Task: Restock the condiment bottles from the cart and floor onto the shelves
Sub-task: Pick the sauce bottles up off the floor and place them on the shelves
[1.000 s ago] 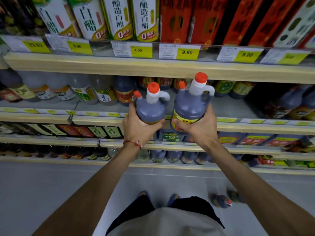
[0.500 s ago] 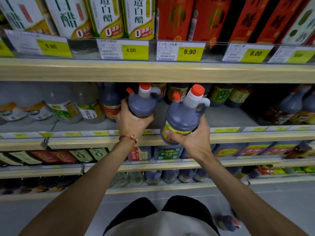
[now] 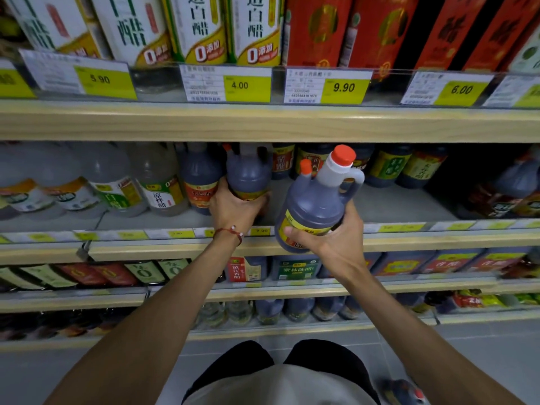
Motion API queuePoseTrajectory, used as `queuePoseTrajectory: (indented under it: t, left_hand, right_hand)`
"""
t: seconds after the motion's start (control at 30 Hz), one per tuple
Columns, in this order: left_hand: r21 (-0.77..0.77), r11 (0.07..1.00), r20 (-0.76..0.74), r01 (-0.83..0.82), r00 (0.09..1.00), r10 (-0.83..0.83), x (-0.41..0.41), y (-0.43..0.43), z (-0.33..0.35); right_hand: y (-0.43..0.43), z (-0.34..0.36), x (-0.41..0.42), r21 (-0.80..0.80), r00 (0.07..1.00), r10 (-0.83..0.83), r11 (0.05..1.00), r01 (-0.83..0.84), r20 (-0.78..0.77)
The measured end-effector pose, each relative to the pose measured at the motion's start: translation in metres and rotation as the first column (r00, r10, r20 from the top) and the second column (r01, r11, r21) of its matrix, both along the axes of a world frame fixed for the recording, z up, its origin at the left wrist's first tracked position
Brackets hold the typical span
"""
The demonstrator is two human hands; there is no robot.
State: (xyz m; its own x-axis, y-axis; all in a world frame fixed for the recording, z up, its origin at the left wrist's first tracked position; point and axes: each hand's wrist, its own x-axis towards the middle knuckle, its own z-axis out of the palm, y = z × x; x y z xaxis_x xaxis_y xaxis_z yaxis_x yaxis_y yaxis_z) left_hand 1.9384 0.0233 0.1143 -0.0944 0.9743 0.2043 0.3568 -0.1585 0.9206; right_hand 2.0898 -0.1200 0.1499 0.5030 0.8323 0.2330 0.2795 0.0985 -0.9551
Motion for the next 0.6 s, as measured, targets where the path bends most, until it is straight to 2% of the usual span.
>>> queuePoseTrajectory:
  t: [0.27,0.33,0.4,0.5,0.6]
  left_hand:
    - [-0.12,0.987,0.047,0.107,0.994,-0.102,-0.023,-0.028,-0.001]
    - [-0.094,0.986,0.11,0.136,0.986,-0.125,-0.033,-0.053,0.001]
    - [-0.06,0.969,0.103,0.238,0.967,-0.231,-0.041,-0.073,0.009]
    - [-0.197,0.87,0.155,0.452,0.89,-0.428,-0.045,-0.096,0.036]
    - [-0.238,0.766,0.251,0.597,0.799,-0.546,-0.042,-0.11,0.057]
  right_hand:
    - [-0.018,0.018,-0.014,-0.063,0.998,0.039,0.997,-0.042,-0.057]
    - [-0.023,0.025,-0.015,-0.089,0.997,0.05,0.995,-0.056,-0.067]
    - [-0.029,0.033,-0.017,-0.12,0.996,0.059,0.991,-0.067,-0.067]
    - [-0.037,0.043,-0.017,-0.162,0.995,0.067,0.984,-0.079,-0.074]
    - [-0.043,0.05,-0.015,-0.18,0.991,0.084,0.978,-0.102,-0.104]
